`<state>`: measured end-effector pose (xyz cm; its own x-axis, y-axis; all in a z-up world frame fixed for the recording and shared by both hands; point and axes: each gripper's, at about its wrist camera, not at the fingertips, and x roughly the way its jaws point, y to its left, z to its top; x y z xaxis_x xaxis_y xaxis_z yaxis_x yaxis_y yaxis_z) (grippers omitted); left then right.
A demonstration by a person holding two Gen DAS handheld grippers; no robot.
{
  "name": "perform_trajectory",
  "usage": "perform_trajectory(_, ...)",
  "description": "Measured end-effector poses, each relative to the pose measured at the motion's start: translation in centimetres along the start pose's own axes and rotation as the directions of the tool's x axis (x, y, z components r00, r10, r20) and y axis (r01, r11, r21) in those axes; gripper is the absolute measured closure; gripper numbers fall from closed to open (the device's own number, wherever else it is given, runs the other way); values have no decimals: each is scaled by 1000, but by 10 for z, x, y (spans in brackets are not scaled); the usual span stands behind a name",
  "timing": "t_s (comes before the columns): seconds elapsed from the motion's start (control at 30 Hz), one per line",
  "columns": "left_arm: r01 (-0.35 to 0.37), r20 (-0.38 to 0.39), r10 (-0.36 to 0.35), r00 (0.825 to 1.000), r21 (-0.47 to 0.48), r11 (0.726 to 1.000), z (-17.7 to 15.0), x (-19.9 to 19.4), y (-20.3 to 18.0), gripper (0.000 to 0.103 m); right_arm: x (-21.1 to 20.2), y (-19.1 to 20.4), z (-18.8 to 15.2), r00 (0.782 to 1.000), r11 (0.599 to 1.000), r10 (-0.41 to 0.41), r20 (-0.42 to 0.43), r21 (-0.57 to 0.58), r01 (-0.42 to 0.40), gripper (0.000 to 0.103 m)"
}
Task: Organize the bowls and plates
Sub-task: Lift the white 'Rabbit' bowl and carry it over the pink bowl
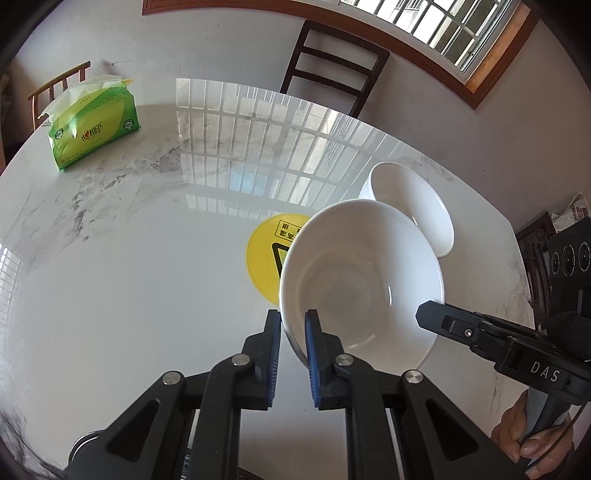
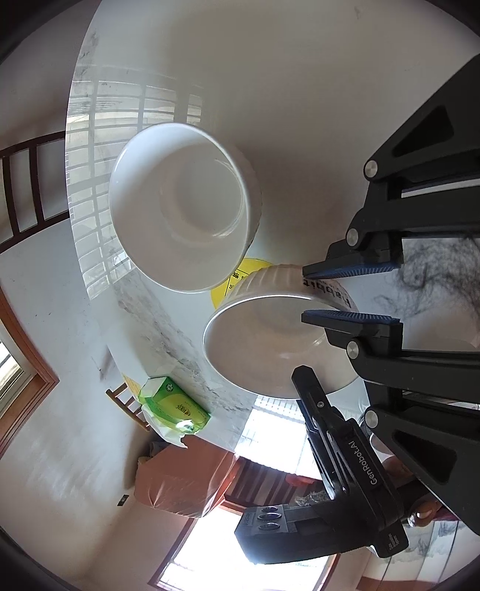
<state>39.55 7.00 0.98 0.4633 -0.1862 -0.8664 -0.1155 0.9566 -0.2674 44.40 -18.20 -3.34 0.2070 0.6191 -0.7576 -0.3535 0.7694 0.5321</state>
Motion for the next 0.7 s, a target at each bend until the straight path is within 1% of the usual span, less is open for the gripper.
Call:
perform_trajectory(0.17, 1, 32, -2, 999, 21, 1000, -16, -34, -18, 89, -22, 6, -14, 1000, 1000, 13, 16, -11, -13, 86)
perform_trajectory(0.27, -7, 54, 5, 999, 45, 999, -31, -54, -33, 89, -42, 12, -26, 999, 1000, 22, 31, -19, -21, 87)
perform_trajectory(0.4, 2, 65, -6, 998, 61, 998, -53, -81, -48, 89, -71, 21, -46, 998, 999, 32, 48, -28, -31, 87)
perform_trajectory(0.7, 46, 53, -51, 997, 96, 994, -112, -132, -69, 89, -126, 40, -105, 996, 998, 46, 77, -51, -42, 87)
